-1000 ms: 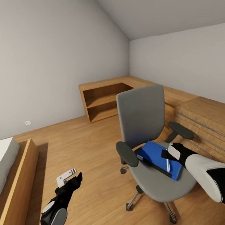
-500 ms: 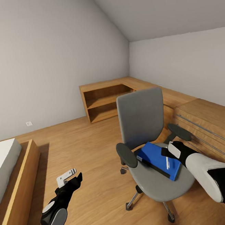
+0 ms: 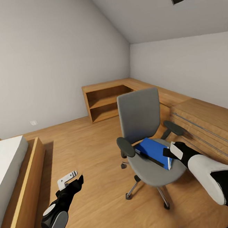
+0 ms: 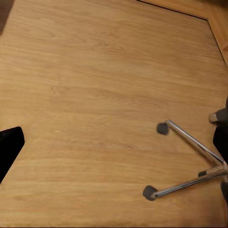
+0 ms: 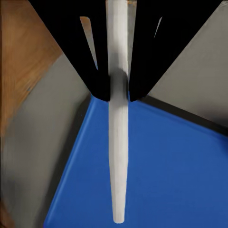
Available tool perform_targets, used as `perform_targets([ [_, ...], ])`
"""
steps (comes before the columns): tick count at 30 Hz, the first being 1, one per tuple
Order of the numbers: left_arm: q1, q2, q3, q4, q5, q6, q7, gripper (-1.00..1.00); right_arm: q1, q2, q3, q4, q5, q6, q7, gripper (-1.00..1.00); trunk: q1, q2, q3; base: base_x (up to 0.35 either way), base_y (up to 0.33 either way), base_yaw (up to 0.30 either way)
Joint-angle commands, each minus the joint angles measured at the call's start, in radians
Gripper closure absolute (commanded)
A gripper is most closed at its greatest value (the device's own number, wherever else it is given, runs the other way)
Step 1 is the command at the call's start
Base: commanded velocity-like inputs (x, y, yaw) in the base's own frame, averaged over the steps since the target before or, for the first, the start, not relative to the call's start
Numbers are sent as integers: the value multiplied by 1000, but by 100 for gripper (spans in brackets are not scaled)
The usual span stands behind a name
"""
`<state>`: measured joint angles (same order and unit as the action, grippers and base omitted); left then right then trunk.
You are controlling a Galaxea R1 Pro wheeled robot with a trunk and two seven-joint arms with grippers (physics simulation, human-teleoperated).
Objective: In the bedroom, organize the workspace by keeping the computer under the desk, ensuring the monitor is on the desk, placing the keyboard on the desk next to the monitor, placing the mouse on the desk next to the keyboard, moving the folder from the swivel chair onto the desk next to the mouse, stacking the notebook on top of the folder with the pen on top of the notebook, and positioning the swivel chair next to the desk.
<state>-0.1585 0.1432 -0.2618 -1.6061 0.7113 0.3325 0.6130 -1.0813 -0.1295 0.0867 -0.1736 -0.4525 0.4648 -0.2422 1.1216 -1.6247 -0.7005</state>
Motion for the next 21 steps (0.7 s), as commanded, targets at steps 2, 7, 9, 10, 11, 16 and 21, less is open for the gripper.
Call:
perform_targets([
  [2,-1,1,-2,-2,6,3,8,-100,0,0,8,-14,-12,7,-4,100,-8,14,5,-338,0,0],
  [7,0,1,-2,-1,6,3,8,-100,0,1,8,-42,-11,42,-5,100,-28,49,21,-243,0,0],
  [9,-1,1,-2,-1,6,3,8,-100,0,0,8,-63,-11,63,-5,100,-35,63,27,-89,0,0],
  [10,-1,1,-2,-1,5,3,8,-100,1,0,8,-72,-11,69,-5,100,-39,70,30,-56,0,0],
  [11,-1,1,-2,-1,5,3,8,-100,4,0,8,-82,-11,76,-5,100,-43,77,34,-45,0,0],
  [16,-1,1,-3,-1,4,3,8,-100,48,-2,7,-188,-10,121,-6,100,-62,112,49,-21,0,0],
  [21,-1,1,-6,-1,3,3,8,-100,174,-3,5,-463,-9,225,-15,100,-81,147,65,-5,0,0],
])
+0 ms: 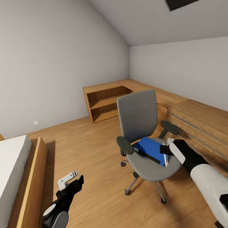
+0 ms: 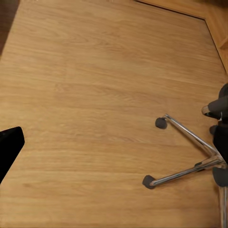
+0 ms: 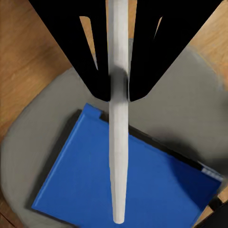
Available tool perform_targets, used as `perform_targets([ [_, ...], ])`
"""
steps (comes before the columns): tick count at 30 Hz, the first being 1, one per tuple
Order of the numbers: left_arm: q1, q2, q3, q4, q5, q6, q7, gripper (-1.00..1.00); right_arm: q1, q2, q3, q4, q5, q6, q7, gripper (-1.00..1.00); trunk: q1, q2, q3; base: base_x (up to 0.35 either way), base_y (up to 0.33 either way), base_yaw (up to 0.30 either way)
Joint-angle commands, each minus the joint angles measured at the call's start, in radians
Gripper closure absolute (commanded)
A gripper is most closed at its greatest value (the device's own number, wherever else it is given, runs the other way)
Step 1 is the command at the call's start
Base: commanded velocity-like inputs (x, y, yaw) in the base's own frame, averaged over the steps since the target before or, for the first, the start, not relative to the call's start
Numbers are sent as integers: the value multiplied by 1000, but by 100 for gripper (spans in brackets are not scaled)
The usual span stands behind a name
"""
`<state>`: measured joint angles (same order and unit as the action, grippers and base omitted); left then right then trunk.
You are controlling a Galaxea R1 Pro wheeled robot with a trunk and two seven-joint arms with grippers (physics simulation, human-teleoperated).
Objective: In the bedroom, organize the workspace by keeping the computer under the desk, ensuring the monitor is on the desk, placing the keyboard on the desk next to the monitor, placing the mouse on the desk next to the keyboard, moving the folder from the swivel chair onto the desk next to the mouse, stacking the notebook on top of the folder with the pen on top of the notebook, and positioning the swivel chair next to the desk.
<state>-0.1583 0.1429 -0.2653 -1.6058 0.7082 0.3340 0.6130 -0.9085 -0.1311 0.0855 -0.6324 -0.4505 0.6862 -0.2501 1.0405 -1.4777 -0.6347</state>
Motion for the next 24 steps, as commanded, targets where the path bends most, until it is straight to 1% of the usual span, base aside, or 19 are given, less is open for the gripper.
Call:
perform_targets([
  [1,-1,1,-3,-1,6,2,8,-100,26,-2,6,-54,-11,21,-12,100,-4,7,2,-2,0,0],
  [3,-1,1,-4,-1,6,2,8,-100,76,-2,2,-153,-12,52,-29,100,-12,21,9,-1,0,0],
  [4,-1,1,-4,-1,6,2,8,-100,124,-3,-5,-246,-13,79,-55,100,-15,28,12,0,0,0],
  [6,-1,1,-5,0,6,2,8,-100,164,-3,-17,-327,-15,99,-89,100,-23,42,18,0,0,0],
  [7,-1,1,-5,0,6,2,8,-100,195,-2,-31,-393,-18,118,-126,100,-27,49,21,0,0,0],
  [10,-1,1,-6,1,5,2,8,-100,225,-2,-47,-473,-21,148,-171,100,-38,70,30,0,0,0],
  [11,0,1,-6,1,5,2,8,-100,240,-1,-53,-520,-23,170,-190,100,-42,77,34,0,0,0],
  [16,0,1,-6,1,6,2,8,-100,292,-1,-66,-642,-25,219,-216,100,-61,112,49,0,0,0],
  [20,-1,1,-6,2,6,2,8,-100,306,0,-75,-679,-25,235,-221,100,-77,140,62,0,0,0],
  [24,0,1,-6,3,6,2,8,-100,311,1,-84,-692,-26,249,-223,100,-92,168,74,0,0,0],
])
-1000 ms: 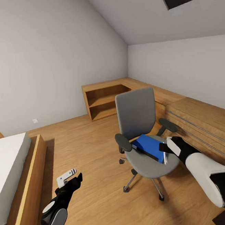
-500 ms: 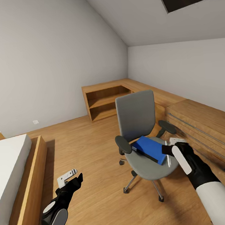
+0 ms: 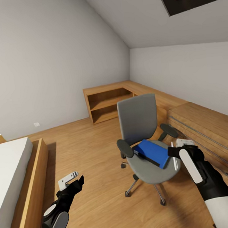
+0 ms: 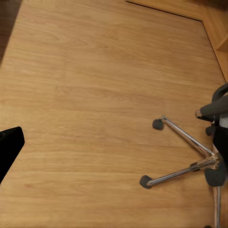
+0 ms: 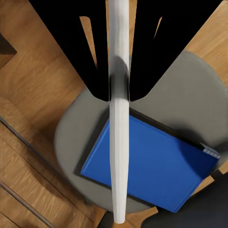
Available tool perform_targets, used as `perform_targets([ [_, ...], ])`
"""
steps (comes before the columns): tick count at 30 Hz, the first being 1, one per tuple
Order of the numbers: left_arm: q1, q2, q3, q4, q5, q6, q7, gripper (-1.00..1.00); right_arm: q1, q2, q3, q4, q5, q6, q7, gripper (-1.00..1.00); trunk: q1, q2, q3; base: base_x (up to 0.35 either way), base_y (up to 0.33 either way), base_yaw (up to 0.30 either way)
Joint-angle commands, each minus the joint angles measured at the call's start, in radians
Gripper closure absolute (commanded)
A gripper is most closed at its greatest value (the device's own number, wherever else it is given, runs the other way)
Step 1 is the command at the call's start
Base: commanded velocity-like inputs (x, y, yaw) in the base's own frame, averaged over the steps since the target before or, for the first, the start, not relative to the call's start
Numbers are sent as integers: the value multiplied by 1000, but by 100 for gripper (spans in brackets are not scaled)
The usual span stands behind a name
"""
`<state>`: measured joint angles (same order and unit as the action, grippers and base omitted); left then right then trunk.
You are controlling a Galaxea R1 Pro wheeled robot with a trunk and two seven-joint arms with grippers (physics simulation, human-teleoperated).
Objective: In the bedroom, organize the workspace by keeping the computer under the desk, ensuring the monitor is on the desk, placing the keyboard on the desk next to the monitor, placing the mouse on the desk next to the keyboard, moving the folder from the swivel chair onto the desk next to the mouse, stacking the notebook on top of the folder with the pen on top of the notebook, and positioning the swivel chair next to the desk.
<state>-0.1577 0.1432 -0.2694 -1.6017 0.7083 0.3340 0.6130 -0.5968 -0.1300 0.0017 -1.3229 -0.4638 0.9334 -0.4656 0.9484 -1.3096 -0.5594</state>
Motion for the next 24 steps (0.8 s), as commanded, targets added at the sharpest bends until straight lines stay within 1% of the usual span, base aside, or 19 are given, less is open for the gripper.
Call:
perform_targets([
  [1,-1,1,-2,-1,6,2,8,-100,0,0,-4,-2,-13,3,-7,100,-4,7,2,0,0,0],
  [5,-2,1,-2,-1,6,2,8,-100,2,3,-21,-7,-13,9,-7,100,-19,35,15,0,0,0],
  [11,-1,1,-2,-1,6,2,8,-100,2,5,-26,-9,-13,10,-7,100,-42,77,34,0,0,0],
  [13,-1,1,-2,-1,6,2,8,-100,2,5,-28,-14,-13,10,-7,100,-50,91,40,0,0,0],
  [14,-1,1,-1,-1,7,2,8,-100,3,4,-32,-33,-13,10,-7,100,-54,98,43,0,0,0],
  [17,-1,1,0,0,9,2,8,-100,3,4,-32,-34,-13,10,-7,100,-65,119,52,-12,0,0],
  [24,-1,1,1,51,9,0,8,-100,3,2,-33,-45,-13,10,-8,100,-92,168,74,-249,0,0],
])
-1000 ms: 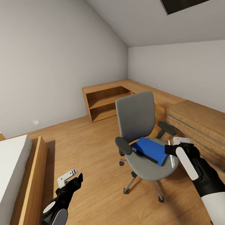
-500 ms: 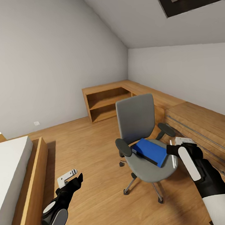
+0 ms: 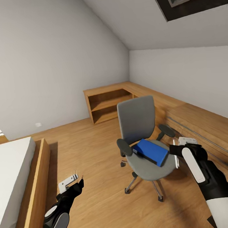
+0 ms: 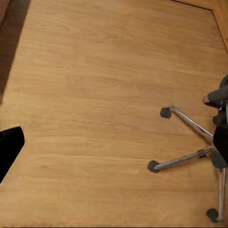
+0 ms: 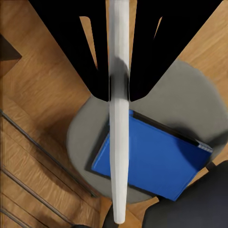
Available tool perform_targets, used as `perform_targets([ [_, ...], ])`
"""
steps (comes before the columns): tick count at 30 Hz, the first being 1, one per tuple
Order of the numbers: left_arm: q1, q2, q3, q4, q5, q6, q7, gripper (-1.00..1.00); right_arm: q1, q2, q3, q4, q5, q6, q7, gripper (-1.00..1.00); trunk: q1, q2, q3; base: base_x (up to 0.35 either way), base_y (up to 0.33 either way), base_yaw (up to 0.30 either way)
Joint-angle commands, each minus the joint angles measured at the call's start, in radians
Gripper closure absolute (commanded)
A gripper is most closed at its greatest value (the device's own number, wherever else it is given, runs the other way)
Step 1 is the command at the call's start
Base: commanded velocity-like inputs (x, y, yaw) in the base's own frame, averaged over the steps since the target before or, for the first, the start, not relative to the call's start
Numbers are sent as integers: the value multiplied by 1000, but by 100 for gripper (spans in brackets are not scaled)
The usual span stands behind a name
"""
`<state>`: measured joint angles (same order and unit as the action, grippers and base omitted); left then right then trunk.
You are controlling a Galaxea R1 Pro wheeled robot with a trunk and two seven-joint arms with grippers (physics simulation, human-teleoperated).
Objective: In the bedroom, organize the workspace by keeping the computer under the desk, ensuring the monitor is on the desk, placing the keyboard on the desk next to the monitor, placing the mouse on the desk next to the keyboard, moving the folder from the swivel chair onto the desk next to the mouse, stacking the notebook on top of the folder with the pen on top of the notebook, and positioning the swivel chair next to the desk.
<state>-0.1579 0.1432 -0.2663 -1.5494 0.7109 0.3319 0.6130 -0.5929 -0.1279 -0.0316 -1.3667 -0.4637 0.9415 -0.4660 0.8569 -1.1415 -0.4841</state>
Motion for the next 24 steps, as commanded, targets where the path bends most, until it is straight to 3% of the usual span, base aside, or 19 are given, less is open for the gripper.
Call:
perform_targets([
  [1,-1,1,-3,12,6,1,8,-100,-1,-1,0,-6,-12,2,-8,100,-4,6,2,-175,0,0],
  [6,0,1,-6,78,3,0,8,-100,-1,-2,0,-15,-12,3,-8,100,-24,41,18,-89,0,0],
  [13,1,1,-11,305,2,-9,1,-100,7,-2,-1,-34,-12,4,-8,100,-50,90,40,-11,0,0],
  [14,1,0,-35,590,-2,-143,-49,-100,46,1,0,-102,-12,1,-8,100,-54,97,43,0,0,0],
  [16,1,0,-52,665,-1,-220,-100,-100,51,2,0,-110,-12,1,-8,100,-62,111,49,0,0,0],
  [17,1,1,-74,763,-4,-319,-183,-100,55,3,-1,-115,-12,0,-8,100,-66,118,53,0,0,-77],
  [24,1,0,-86,823,-2,-378,-235,-100,57,1,-1,-117,-12,-1,-8,100,-93,167,82,0,0,-146],
])
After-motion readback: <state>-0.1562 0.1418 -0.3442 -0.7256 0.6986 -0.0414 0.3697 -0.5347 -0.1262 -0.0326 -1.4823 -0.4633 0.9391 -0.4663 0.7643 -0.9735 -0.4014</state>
